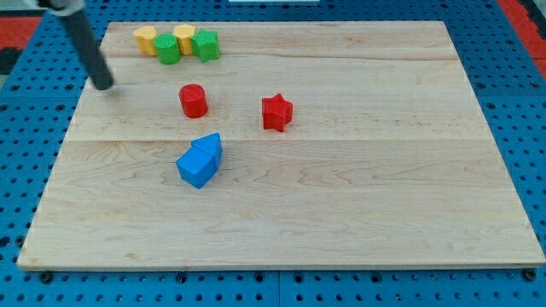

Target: Push the red circle towards the red star

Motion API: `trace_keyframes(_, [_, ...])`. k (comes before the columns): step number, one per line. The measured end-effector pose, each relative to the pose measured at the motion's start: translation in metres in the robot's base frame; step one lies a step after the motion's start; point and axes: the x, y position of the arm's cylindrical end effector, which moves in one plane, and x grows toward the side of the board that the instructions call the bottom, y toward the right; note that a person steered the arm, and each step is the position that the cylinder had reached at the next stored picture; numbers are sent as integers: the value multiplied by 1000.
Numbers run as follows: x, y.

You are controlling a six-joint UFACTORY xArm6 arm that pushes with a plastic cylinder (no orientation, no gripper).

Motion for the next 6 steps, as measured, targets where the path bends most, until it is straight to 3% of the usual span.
trace_keyframes(1, [15, 63])
trace_keyframes(2, [41, 81])
trace_keyframes(3, [42, 134])
trace_keyframes(4, [15, 104])
trace_keyframes(5, [4, 131])
trace_keyframes(6, [36, 160])
